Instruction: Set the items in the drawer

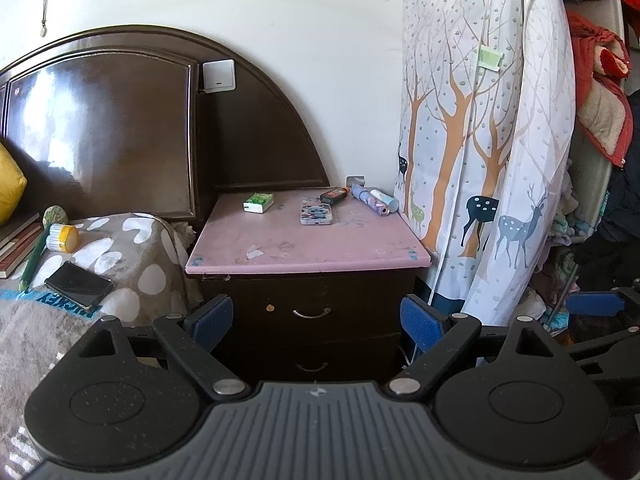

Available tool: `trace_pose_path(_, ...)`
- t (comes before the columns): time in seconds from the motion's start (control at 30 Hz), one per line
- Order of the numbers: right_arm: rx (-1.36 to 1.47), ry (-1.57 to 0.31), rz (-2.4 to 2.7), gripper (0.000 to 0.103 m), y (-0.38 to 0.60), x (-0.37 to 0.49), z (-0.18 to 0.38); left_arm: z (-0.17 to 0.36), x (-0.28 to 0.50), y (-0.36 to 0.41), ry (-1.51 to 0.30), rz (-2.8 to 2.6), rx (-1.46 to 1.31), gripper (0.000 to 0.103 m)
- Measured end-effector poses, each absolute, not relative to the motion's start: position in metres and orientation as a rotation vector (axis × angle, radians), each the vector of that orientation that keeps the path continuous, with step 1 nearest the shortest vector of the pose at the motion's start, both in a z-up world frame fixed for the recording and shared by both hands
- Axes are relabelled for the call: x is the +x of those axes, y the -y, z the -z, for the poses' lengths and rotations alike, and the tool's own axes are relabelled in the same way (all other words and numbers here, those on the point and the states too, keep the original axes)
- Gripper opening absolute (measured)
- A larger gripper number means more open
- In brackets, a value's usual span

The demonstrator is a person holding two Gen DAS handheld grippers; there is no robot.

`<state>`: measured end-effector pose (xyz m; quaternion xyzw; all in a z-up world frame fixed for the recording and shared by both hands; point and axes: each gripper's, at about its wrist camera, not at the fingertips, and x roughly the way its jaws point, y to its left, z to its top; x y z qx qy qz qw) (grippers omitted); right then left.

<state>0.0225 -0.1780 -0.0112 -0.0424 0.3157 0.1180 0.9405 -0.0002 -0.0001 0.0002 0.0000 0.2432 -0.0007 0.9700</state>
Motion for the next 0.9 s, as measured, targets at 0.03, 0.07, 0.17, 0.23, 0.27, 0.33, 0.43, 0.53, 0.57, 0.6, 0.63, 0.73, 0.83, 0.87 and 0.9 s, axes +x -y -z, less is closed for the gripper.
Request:
trace_pose_path(0.03,-0.086,-0.644,-0.241,0.1,0.1781,0.0224,0.0114,-0.0005,-0.0003,0.0002,-0.491,0.002,0.001,0.091)
trace_pose_path(0.07,-0.086,-0.644,-0.241,0.1,0.1783,0.0225,0.0115,-0.0007,-0.0005,0.0004,-0.49,0.003,0.002,0.091)
trace_pose_path(0.17,-0.092,-0.641,-0.24,0.1,0.1779,0.0219,0.0114,0.0003,0.0007,0.0023,-0.498,-0.003,0.012,0.091)
trace_pose_path(0.23,-0.095,-0.64,-0.239,0.1,0.1773,0.0212,0.0112,0.0,0.0011,0.0047,-0.501,-0.005,0.015,0.091)
trace_pose_path(0.27,-0.095,-0.64,-0.239,0.1,0.177,0.0208,0.0111,-0.0002,0.0011,0.0057,-0.501,-0.005,0.016,0.091)
trace_pose_path(0.33,-0.094,-0.641,-0.24,0.1,0.1773,0.0213,0.0123,-0.0001,0.001,0.0062,-0.501,-0.003,0.017,0.091)
trace_pose_path(0.43,-0.094,-0.643,-0.243,0.1,0.1782,0.0216,0.0133,-0.0012,0.0008,0.0036,-0.501,-0.002,0.018,0.091)
trace_pose_path(0.53,-0.095,-0.643,-0.244,0.1,0.1786,0.0222,0.0137,-0.0009,0.0003,0.0042,-0.498,-0.004,0.018,0.091)
trace_pose_path(0.57,-0.095,-0.643,-0.245,0.1,0.1789,0.0227,0.0138,-0.0008,0.0005,0.0051,-0.498,-0.004,0.019,0.091)
trace_pose_path(0.6,-0.095,-0.643,-0.245,0.1,0.1794,0.0231,0.0139,-0.0009,0.0007,0.005,-0.498,-0.004,0.018,0.091)
trace_pose_path(0.63,-0.096,-0.642,-0.244,0.1,0.1793,0.0228,0.014,-0.001,0.0008,0.0044,-0.498,-0.004,0.016,0.091)
trace_pose_path(0.73,-0.096,-0.642,-0.244,0.1,0.1768,0.021,0.0143,-0.001,0.001,0.0048,-0.499,-0.002,0.018,0.091)
trace_pose_path(0.83,-0.097,-0.642,-0.244,0.1,0.1765,0.0211,0.0139,-0.0009,0.0015,0.0059,-0.498,-0.001,0.018,0.091)
trace_pose_path(0.87,-0.097,-0.642,-0.244,0.1,0.1765,0.0211,0.0138,-0.0009,0.0014,0.0053,-0.498,-0.001,0.018,0.091)
trace_pose_path(0.9,-0.096,-0.642,-0.244,0.1,0.1765,0.0212,0.0138,-0.0009,0.0009,0.0032,-0.498,-0.001,0.016,0.091)
